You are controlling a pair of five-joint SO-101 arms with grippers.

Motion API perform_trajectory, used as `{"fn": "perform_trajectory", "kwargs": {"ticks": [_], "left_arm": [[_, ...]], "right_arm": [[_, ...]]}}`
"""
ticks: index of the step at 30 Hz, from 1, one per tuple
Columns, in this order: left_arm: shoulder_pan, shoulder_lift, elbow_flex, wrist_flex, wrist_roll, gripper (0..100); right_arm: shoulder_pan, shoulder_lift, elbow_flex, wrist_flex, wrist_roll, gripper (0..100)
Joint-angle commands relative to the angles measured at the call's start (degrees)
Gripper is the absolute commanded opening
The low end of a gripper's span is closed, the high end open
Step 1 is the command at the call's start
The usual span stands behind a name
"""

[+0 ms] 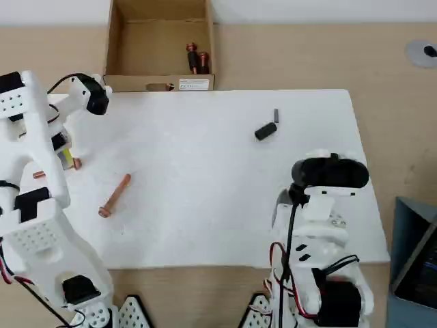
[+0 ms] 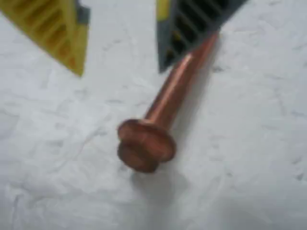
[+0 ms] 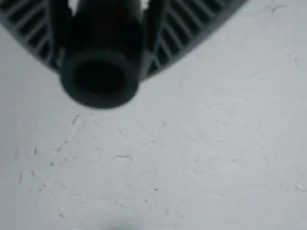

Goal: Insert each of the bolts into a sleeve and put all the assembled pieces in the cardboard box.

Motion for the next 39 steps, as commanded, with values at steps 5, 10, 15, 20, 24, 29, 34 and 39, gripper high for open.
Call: {"fn": "perform_trajectory", "kwargs": {"ticks": [5,10,15,20,24,29,34,39], "left_arm": [[-0.6,2.1,-0.1,-1.8,-3.2,12],[-0.6,4.2,-0.1,-5.5,-3.2,12],[-0.6,6.3,-0.1,-6.9,-4.0,12],[-0.6,9.2,0.0,-7.0,-4.7,12],[-0.6,11.8,-0.1,-7.1,-4.7,12],[-0.6,14.1,-0.1,-9.0,-4.3,10],[-0.6,15.3,-0.1,-8.9,-4.3,1],[-0.6,15.3,0.0,-8.7,-4.2,0]], "right_arm": [[-0.5,0.0,-0.4,0.2,0.3,0.9],[-0.5,0.0,-0.4,0.2,0.3,0.9],[-0.5,0.0,-0.4,0.2,0.3,0.9],[-0.5,0.0,-0.4,0.2,0.3,0.9],[-0.5,0.0,-0.4,0.2,0.3,0.9],[-0.5,0.0,-0.4,0.2,0.3,0.9],[-0.5,0.0,-0.4,0.2,0.3,0.9],[-0.5,0.0,-0.4,0.2,0.3,0.9]]}}
